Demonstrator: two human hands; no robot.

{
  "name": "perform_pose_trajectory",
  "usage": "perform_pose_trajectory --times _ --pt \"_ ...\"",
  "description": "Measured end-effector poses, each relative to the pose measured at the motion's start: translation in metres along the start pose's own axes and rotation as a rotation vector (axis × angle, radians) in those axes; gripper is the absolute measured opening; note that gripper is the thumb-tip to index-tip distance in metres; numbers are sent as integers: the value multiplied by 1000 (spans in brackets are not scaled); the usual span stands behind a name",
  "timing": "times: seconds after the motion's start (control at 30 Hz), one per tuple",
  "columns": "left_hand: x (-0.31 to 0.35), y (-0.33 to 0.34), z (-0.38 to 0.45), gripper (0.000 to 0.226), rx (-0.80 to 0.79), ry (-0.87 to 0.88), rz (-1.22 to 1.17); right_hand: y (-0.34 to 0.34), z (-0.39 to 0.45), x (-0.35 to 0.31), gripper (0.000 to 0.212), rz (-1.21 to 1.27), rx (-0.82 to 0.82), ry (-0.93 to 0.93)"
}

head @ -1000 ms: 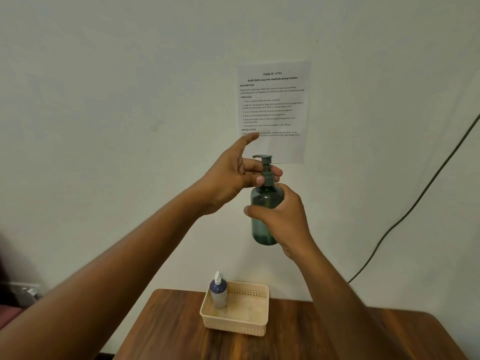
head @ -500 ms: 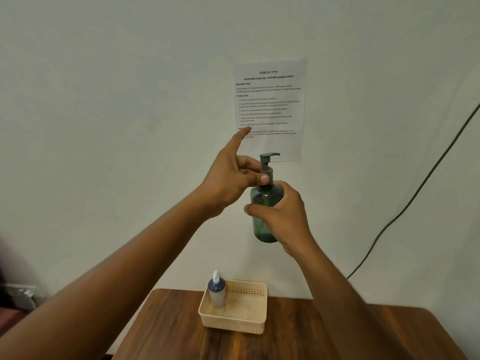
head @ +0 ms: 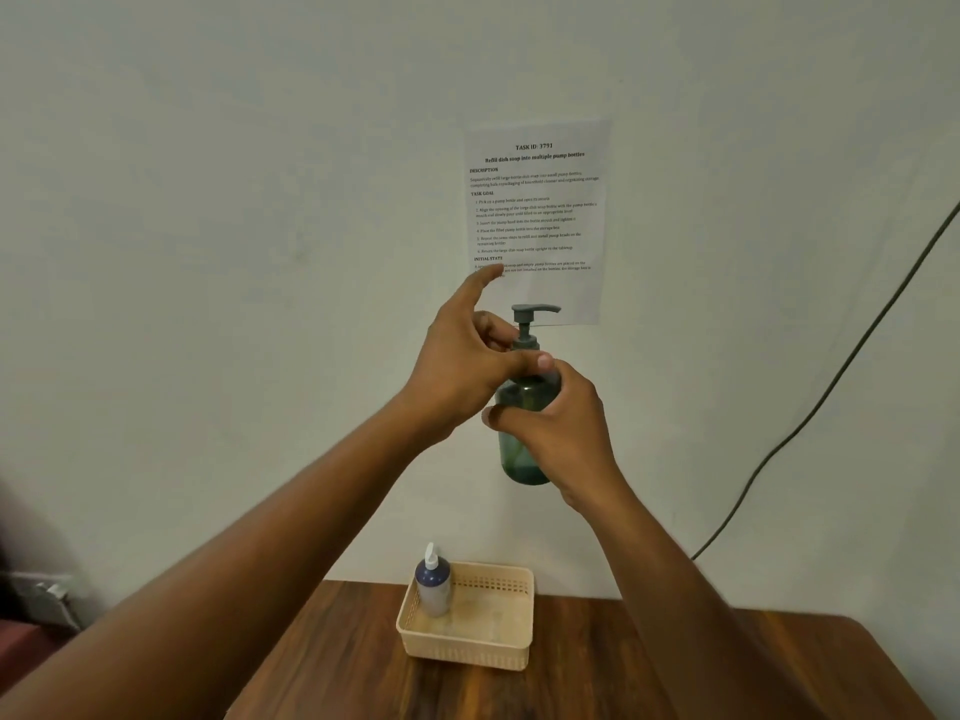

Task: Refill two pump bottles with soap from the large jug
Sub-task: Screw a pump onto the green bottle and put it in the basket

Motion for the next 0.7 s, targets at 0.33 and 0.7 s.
perform_pose_trajectory --times 0.33,0.7 --pt "-5 13 3 79 -338 -45 -180 2 -5 12 59 68 -133 47" --pt "-11 12 4 70 -478 -16 -203 5 -11 22 60 85 -376 28"
Point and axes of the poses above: each hand's wrist, its own z-axis towards the middle knuckle, its own y-axis out of the palm, x = y × z, the point moved 9 cm from there along z, towards the middle knuckle, and after that the axes turned 2 degrees about y, right-handed, at the moved point
